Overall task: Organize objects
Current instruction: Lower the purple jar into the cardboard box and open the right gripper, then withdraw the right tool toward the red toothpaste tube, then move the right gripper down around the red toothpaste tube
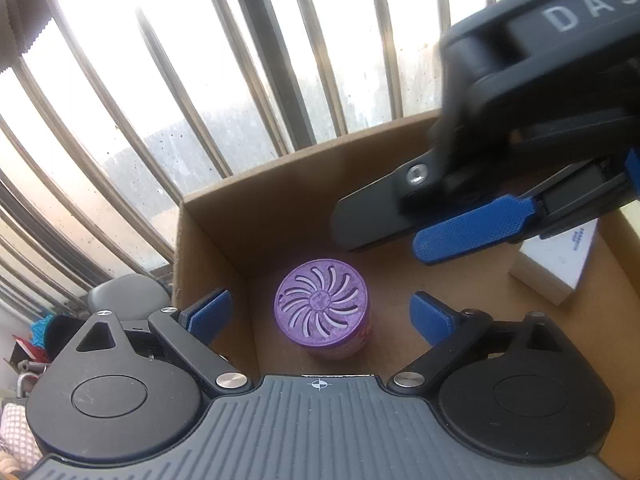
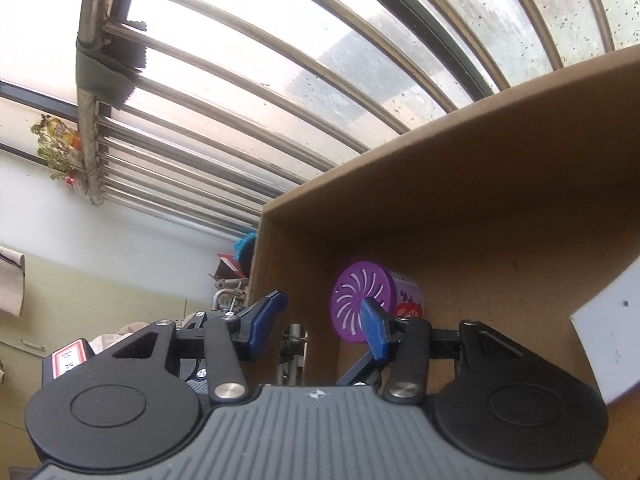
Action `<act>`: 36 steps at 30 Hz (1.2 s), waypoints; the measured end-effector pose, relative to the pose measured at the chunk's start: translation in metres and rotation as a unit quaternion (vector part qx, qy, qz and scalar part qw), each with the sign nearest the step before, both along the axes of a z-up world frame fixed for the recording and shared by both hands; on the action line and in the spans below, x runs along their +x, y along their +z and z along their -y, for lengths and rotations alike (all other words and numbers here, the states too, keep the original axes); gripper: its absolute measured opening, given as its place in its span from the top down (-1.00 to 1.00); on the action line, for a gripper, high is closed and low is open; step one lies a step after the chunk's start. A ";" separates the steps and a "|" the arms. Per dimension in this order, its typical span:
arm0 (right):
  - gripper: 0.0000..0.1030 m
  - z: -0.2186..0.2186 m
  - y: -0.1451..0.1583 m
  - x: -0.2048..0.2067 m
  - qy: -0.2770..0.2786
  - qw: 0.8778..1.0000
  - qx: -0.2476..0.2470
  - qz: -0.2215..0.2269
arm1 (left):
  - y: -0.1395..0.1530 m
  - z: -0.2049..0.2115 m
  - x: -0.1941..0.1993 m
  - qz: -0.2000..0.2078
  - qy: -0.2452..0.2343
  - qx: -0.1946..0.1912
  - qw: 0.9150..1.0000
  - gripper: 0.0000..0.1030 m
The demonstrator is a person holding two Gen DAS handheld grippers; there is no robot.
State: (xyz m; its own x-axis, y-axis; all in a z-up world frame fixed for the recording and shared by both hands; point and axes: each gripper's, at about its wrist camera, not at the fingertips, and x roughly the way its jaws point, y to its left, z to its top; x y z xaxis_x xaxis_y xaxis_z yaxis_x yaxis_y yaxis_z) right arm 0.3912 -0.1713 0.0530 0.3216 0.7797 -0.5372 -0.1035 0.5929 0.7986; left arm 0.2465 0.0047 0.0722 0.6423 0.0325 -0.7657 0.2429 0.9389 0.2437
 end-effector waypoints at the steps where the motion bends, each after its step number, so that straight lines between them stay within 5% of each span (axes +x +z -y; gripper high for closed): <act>1: -0.04 0.006 0.007 -0.007 -0.003 1.000 0.010 0.006 | 0.010 -0.002 -0.014 0.009 0.000 -0.001 1.000 -0.88; 5: -0.06 0.031 0.037 -0.048 0.001 0.998 0.054 0.043 | 0.059 -0.020 -0.022 0.048 -0.015 -0.013 0.999 -0.92; 8: -0.18 0.050 0.056 -0.092 0.013 0.993 0.081 0.085 | 0.076 -0.024 -0.065 0.095 -0.023 0.005 0.995 -0.93; 11: -0.27 0.063 0.061 -0.139 0.032 0.987 0.089 0.129 | 0.090 -0.028 -0.115 0.121 -0.029 -0.016 0.992 -0.95; 16: -0.43 0.067 0.038 -0.210 0.045 0.980 0.100 0.164 | 0.039 -0.058 -0.177 0.111 -0.027 -0.121 0.986 -0.96; 22: -0.43 0.059 -0.017 -0.251 0.023 0.989 0.071 0.130 | -0.011 -0.063 -0.227 0.035 -0.036 -0.229 0.972 -0.97; 28: -0.43 0.039 -0.049 -0.270 0.045 0.993 0.002 0.110 | -0.054 -0.049 -0.237 -0.024 -0.041 -0.274 0.961 -0.95; 36: -0.40 0.005 -0.062 -0.283 0.105 0.979 -0.117 0.129 | -0.071 -0.037 -0.236 -0.018 -0.043 -0.267 0.963 -0.93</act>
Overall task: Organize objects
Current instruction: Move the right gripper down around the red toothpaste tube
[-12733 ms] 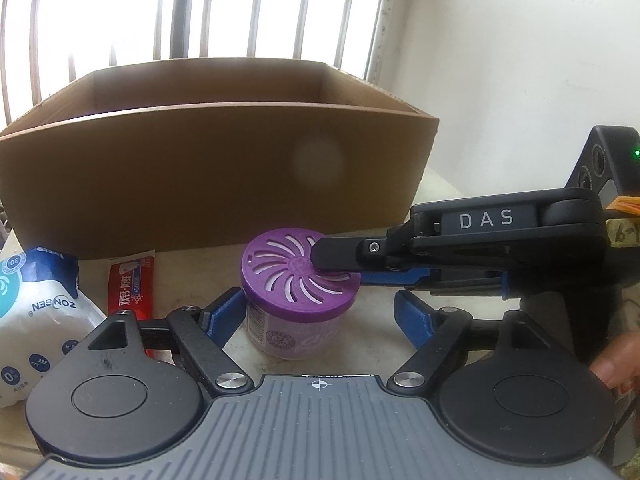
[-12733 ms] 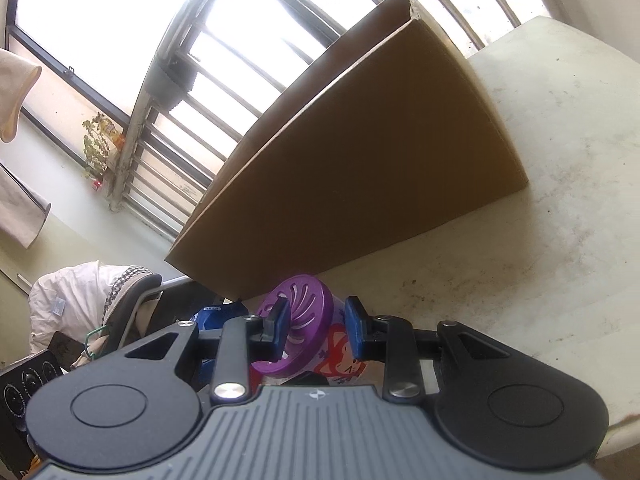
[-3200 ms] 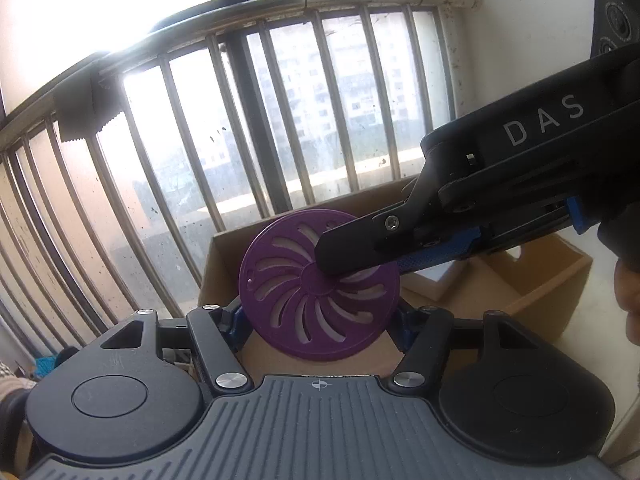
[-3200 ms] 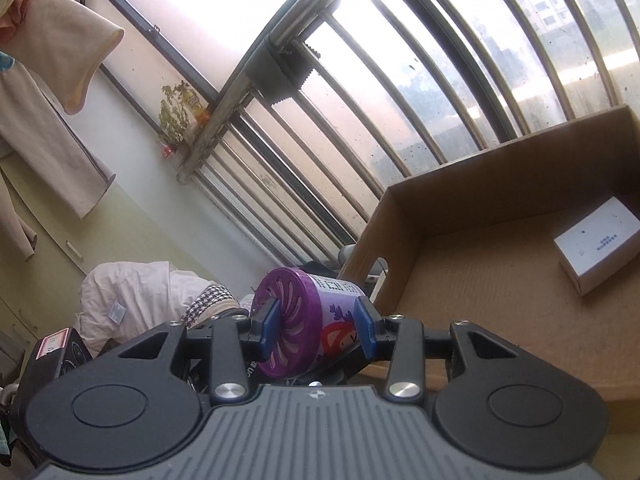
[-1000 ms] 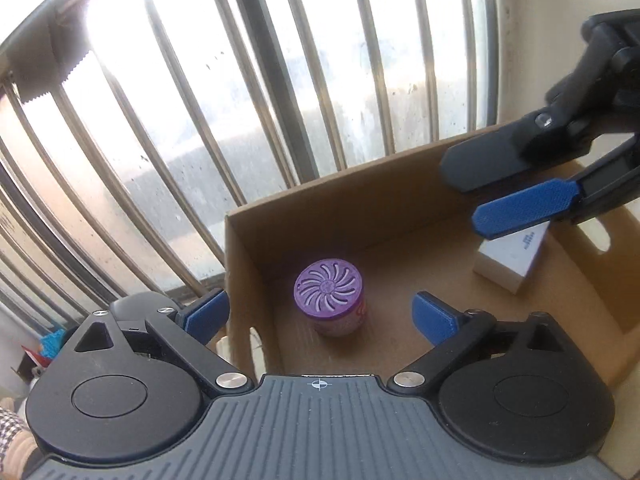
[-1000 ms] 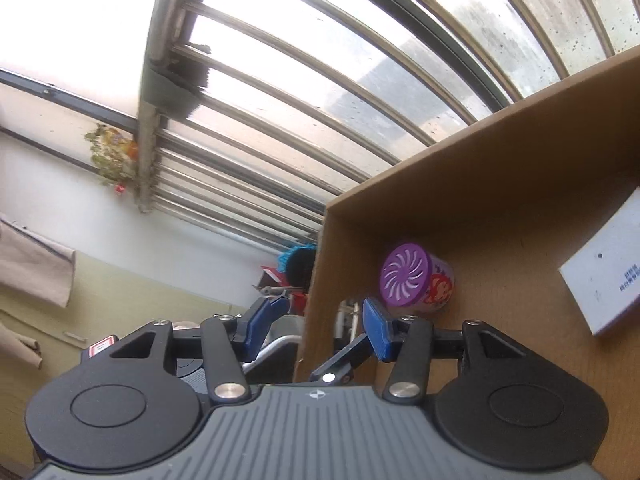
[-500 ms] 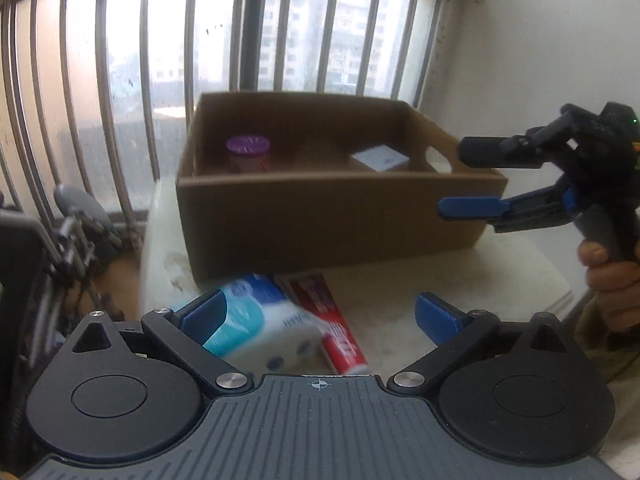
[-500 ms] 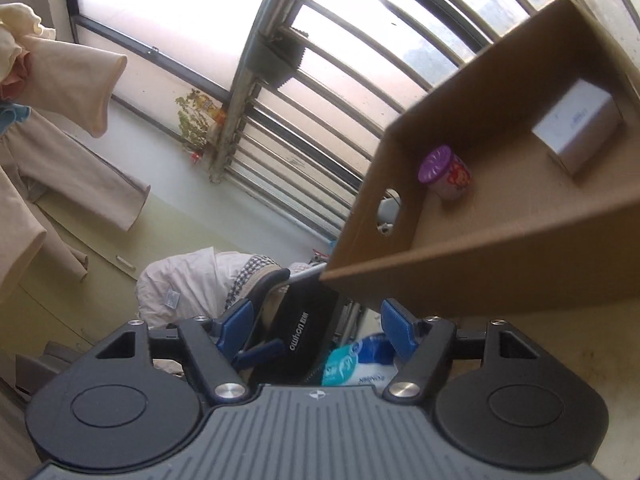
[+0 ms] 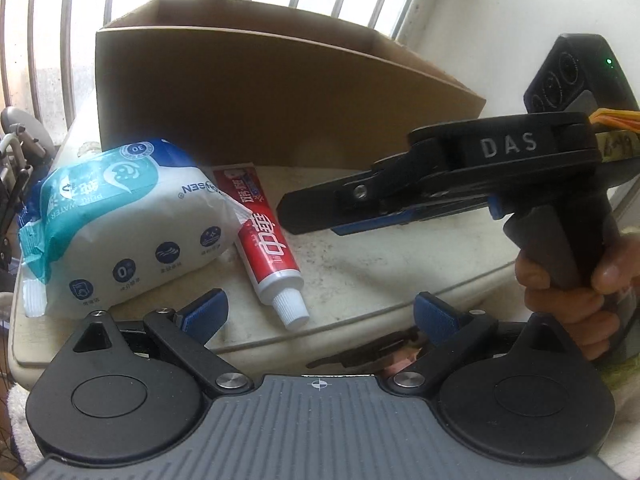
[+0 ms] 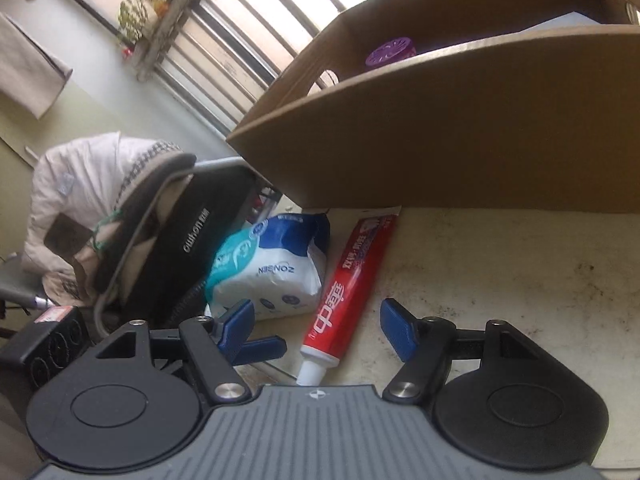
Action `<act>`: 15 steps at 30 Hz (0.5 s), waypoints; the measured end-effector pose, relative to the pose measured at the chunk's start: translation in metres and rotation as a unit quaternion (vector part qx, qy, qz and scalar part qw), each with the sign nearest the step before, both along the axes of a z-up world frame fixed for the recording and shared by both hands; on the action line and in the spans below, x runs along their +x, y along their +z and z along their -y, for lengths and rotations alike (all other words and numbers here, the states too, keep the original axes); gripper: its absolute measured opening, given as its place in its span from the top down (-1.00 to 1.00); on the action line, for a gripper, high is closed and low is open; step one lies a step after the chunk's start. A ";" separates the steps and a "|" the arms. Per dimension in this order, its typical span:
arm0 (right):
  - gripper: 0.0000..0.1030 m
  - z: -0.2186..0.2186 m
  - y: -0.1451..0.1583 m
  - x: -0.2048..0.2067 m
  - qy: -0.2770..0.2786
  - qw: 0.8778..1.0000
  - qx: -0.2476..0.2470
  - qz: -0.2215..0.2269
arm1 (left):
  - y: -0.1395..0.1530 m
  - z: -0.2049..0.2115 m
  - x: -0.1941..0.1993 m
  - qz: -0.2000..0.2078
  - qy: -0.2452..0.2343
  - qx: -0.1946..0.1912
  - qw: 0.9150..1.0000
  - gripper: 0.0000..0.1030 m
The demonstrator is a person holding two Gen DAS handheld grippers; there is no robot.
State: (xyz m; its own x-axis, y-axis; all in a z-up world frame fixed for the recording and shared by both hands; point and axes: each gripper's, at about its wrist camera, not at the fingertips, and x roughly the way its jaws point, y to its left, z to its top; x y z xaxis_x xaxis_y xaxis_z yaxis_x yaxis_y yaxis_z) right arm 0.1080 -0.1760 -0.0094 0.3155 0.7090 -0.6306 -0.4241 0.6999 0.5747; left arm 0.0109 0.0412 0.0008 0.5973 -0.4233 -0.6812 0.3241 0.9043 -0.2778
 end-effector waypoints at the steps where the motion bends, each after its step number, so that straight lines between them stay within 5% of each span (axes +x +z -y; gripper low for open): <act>1: -0.37 -0.003 -0.001 0.001 0.003 1.000 -0.014 0.004 | -0.001 0.001 0.001 0.000 0.001 -0.002 1.000 -0.90; 15: -0.03 -0.033 -0.005 0.005 0.040 0.994 -0.098 0.030 | 0.003 -0.002 0.005 0.018 -0.016 -0.030 0.999 -0.84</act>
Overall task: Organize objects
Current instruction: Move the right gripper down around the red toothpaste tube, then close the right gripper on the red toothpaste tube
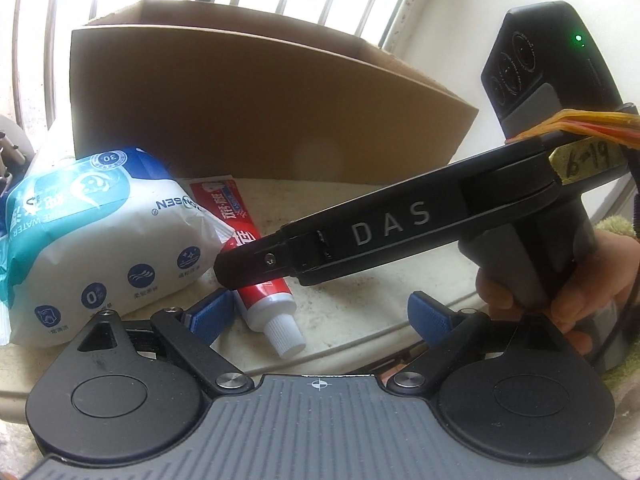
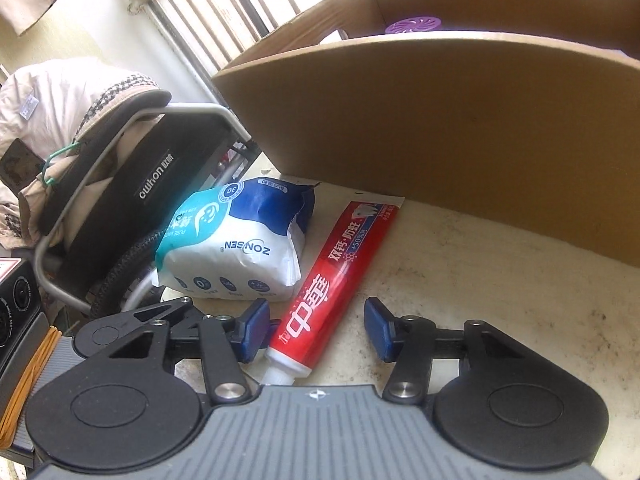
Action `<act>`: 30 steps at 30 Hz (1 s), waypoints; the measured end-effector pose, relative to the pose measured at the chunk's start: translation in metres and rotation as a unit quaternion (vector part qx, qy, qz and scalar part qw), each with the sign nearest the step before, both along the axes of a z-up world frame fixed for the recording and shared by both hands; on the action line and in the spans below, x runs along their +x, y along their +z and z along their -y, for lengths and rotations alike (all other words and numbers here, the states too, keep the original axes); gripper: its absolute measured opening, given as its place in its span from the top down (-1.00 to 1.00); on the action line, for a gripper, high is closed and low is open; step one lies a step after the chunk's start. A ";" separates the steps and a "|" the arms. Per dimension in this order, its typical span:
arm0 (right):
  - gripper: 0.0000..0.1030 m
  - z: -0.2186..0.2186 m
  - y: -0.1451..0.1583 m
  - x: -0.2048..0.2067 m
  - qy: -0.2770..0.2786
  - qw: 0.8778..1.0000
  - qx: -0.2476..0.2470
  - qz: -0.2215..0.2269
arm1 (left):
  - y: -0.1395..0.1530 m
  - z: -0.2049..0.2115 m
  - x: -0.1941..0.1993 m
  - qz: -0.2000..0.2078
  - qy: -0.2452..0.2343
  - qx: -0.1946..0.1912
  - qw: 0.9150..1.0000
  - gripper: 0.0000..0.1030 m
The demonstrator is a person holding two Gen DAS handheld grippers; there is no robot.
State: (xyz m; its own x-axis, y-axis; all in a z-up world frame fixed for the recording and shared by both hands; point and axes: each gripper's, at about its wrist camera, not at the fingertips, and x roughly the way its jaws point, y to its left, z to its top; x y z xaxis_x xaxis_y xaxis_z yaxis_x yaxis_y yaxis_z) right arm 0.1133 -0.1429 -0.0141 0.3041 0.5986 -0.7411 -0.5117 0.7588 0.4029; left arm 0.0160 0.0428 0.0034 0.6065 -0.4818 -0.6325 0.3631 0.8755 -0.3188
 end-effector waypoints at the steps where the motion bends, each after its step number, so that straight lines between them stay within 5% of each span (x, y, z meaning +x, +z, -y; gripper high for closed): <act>1: 0.02 -0.001 0.000 0.000 0.001 1.000 -0.004 0.002 | 0.000 -0.001 -0.001 0.000 -0.001 -0.003 1.000 -0.84; 6: 0.23 -0.003 0.000 -0.001 0.009 1.000 -0.010 0.003 | 0.002 -0.005 -0.003 0.001 -0.005 -0.013 1.000 -0.86; 30: 0.41 0.033 -0.007 -0.012 -0.032 0.999 0.027 -0.019 | 0.005 -0.008 -0.018 -0.005 -0.043 -0.021 0.999 -0.88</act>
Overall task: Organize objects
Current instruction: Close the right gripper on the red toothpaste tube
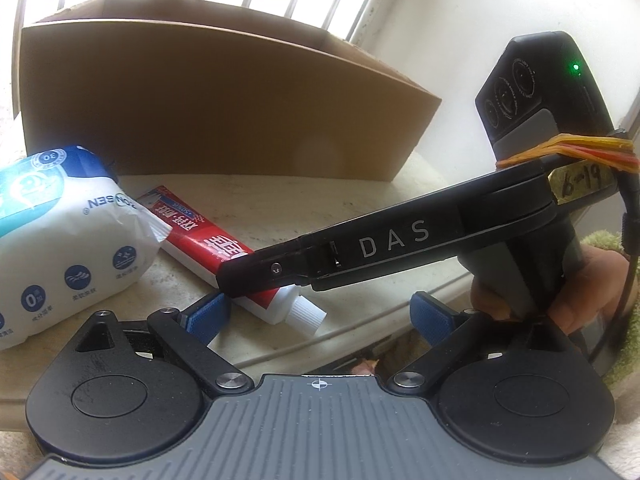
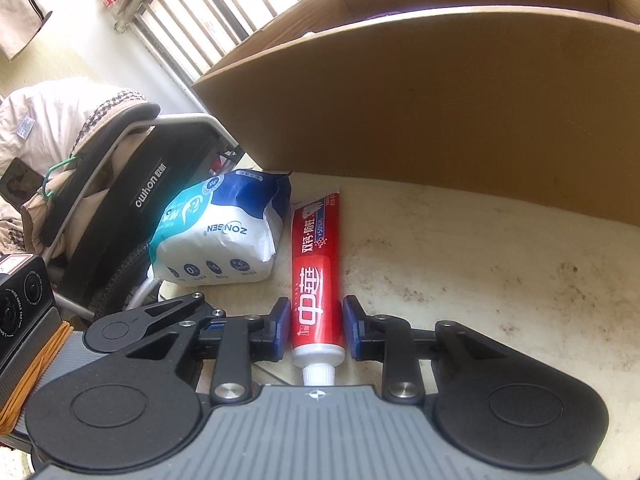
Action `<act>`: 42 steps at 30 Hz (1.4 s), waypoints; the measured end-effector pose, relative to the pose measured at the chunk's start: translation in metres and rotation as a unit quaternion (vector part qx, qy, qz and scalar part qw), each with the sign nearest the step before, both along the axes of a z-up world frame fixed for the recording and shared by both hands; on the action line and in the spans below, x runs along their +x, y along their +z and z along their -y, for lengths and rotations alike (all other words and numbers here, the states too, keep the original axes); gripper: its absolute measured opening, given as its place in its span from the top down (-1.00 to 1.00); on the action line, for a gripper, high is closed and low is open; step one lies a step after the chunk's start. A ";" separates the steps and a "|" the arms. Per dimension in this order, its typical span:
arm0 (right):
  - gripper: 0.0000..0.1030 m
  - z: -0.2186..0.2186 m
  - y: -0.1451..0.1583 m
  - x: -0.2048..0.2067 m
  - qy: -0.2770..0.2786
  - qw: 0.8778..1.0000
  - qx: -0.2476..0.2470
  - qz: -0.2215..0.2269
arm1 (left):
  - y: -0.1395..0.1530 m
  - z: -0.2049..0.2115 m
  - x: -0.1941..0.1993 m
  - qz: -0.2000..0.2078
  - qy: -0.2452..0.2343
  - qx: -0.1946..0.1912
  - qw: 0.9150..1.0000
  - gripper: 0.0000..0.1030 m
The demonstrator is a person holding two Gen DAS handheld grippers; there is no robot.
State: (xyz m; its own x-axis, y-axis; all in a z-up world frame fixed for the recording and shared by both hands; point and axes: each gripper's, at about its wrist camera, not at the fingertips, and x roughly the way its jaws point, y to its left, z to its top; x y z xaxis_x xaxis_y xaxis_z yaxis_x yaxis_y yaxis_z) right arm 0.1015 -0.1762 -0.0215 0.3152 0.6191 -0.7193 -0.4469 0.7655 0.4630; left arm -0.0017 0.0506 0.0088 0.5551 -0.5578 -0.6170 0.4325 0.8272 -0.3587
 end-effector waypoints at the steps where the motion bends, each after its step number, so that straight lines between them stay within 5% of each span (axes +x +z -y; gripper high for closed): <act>1: 0.41 0.001 -0.001 -0.001 -0.001 1.000 0.001 0.000 | 0.000 0.002 -0.001 -0.001 -0.002 0.001 1.000 -0.88; 27: 0.41 0.040 -0.004 -0.023 -0.043 0.999 0.025 -0.011 | -0.004 0.025 -0.014 -0.005 -0.055 0.008 0.998 -0.88; 42: 0.22 0.050 -0.009 0.000 -0.068 0.993 0.086 -0.051 | -0.007 -0.003 -0.013 -0.008 -0.027 0.006 1.000 -0.85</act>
State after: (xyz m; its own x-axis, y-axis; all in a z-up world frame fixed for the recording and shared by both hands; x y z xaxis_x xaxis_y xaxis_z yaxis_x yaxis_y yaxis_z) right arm 0.1013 -0.2262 -0.0305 0.3344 0.6921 -0.6397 -0.2891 0.7214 0.6293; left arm -0.0144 0.0534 0.0019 0.5146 -0.5790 -0.6324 0.4701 0.8074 -0.3566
